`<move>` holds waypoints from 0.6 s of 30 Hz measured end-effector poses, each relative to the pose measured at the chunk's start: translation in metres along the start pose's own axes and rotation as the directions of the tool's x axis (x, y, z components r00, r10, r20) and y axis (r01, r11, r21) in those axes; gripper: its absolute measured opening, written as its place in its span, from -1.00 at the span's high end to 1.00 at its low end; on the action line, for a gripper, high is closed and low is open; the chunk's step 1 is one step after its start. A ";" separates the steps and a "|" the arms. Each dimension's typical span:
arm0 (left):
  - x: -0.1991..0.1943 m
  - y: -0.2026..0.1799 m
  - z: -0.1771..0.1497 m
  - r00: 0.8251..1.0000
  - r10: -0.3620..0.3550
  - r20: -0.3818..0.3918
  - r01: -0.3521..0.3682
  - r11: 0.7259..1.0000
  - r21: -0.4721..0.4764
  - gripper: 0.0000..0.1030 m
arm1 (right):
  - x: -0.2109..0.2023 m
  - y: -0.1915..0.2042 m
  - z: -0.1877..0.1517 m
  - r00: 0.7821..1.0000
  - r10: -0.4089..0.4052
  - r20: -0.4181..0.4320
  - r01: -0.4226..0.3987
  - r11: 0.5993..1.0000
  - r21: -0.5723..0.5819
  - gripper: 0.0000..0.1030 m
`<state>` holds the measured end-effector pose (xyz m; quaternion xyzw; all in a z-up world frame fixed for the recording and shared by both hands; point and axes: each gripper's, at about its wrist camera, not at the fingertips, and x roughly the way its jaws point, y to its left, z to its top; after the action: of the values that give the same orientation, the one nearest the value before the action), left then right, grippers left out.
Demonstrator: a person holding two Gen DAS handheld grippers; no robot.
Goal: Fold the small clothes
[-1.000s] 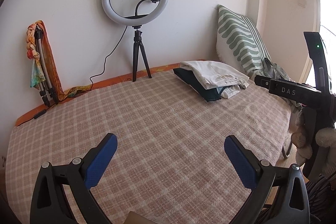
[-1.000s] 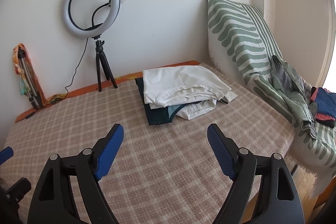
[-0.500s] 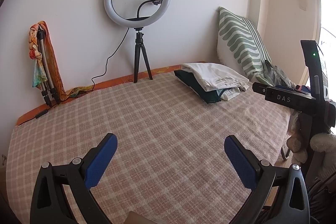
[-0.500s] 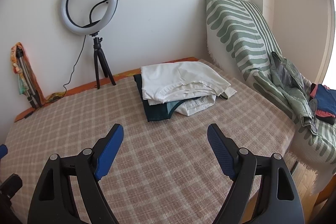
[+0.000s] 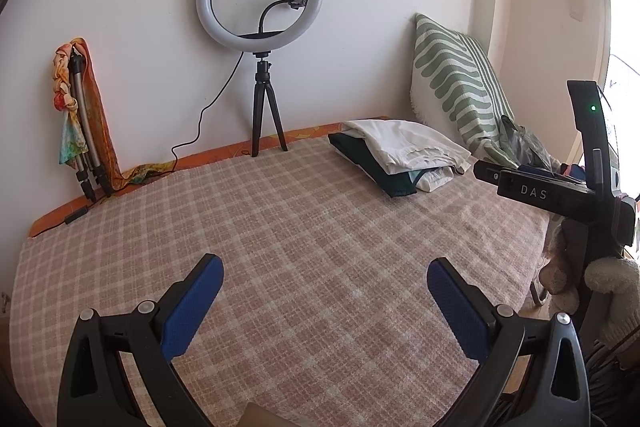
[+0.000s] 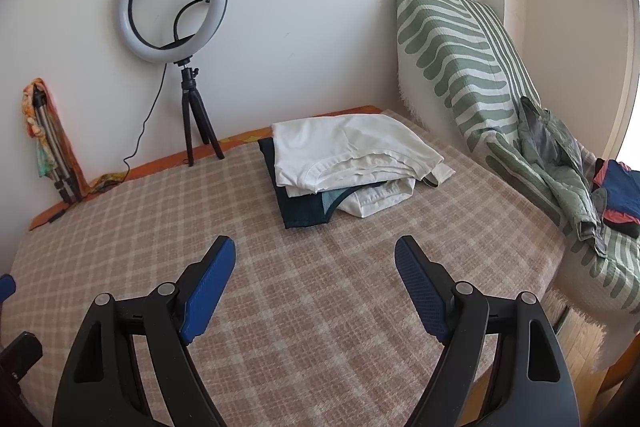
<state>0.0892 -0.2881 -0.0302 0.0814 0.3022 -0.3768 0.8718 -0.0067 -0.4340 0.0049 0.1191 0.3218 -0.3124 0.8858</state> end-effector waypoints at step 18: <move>0.002 -0.001 -0.001 1.000 -0.008 -0.006 0.008 1.000 -0.002 -0.99 | 0.001 0.001 -0.001 1.000 0.011 -0.009 -0.011 1.000 0.003 -0.59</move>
<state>0.0885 -0.2897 -0.0321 0.0803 0.3058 -0.3799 0.8693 -0.0057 -0.4330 0.0030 0.1234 0.3247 -0.3075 0.8859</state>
